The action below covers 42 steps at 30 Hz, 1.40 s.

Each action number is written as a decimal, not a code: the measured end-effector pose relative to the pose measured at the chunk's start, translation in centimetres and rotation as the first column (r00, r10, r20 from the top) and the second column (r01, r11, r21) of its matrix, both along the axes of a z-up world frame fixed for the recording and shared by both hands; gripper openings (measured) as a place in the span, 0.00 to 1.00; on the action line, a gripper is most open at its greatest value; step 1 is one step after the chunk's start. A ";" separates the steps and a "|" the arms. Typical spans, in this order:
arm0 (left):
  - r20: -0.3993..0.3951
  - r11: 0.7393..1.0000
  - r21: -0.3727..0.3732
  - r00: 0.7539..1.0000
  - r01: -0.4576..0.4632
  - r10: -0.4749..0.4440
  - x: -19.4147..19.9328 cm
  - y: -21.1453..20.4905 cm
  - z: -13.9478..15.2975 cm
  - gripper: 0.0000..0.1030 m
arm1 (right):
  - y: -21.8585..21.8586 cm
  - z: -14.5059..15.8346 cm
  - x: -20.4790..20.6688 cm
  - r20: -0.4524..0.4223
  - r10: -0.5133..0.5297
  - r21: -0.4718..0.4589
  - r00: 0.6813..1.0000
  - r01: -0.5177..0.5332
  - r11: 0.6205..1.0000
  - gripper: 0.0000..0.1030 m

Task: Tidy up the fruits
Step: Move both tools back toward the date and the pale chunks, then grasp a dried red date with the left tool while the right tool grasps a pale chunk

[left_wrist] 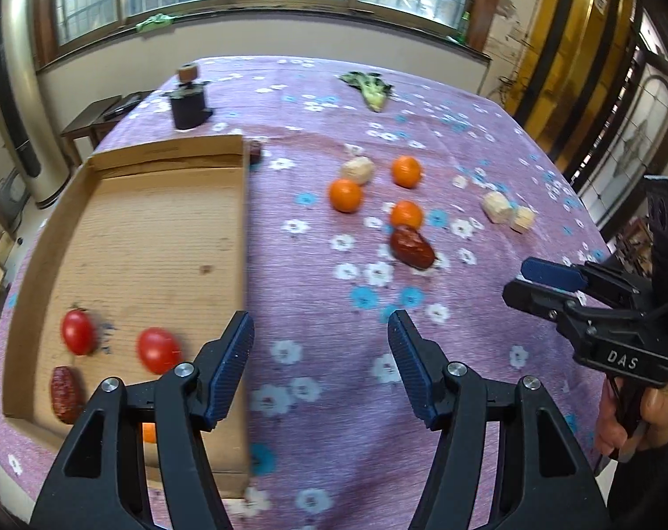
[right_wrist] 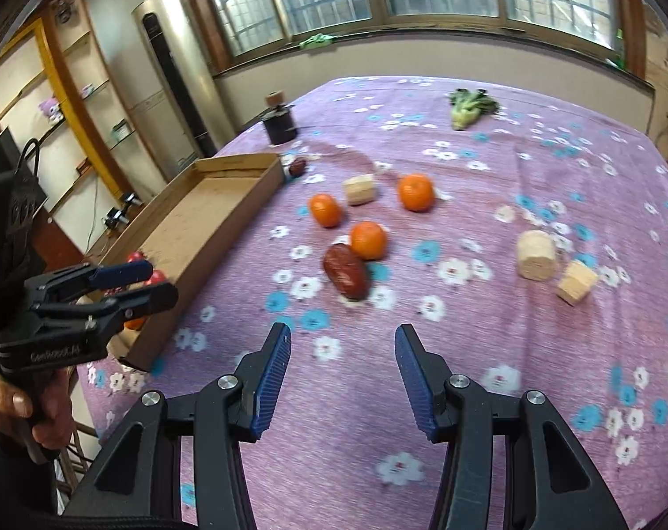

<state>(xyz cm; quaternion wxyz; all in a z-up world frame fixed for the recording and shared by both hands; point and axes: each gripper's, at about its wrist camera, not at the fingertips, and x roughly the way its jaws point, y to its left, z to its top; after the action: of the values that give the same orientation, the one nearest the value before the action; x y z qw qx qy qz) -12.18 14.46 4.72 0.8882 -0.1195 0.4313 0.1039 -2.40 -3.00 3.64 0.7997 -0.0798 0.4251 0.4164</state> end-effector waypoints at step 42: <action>-0.077 0.995 -0.046 0.993 0.091 -0.094 12.4 -4.2 -5.6 0.53 | -1.3 -3.9 13.1 0.125 -0.162 -0.148 0.979 0.180 0.972 0.50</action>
<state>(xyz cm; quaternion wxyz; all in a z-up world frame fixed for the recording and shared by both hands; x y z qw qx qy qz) 0.22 10.22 -0.93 0.8716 -0.1140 0.4733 0.0580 10.65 -4.29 -0.31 0.8464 -0.1296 0.4166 0.3055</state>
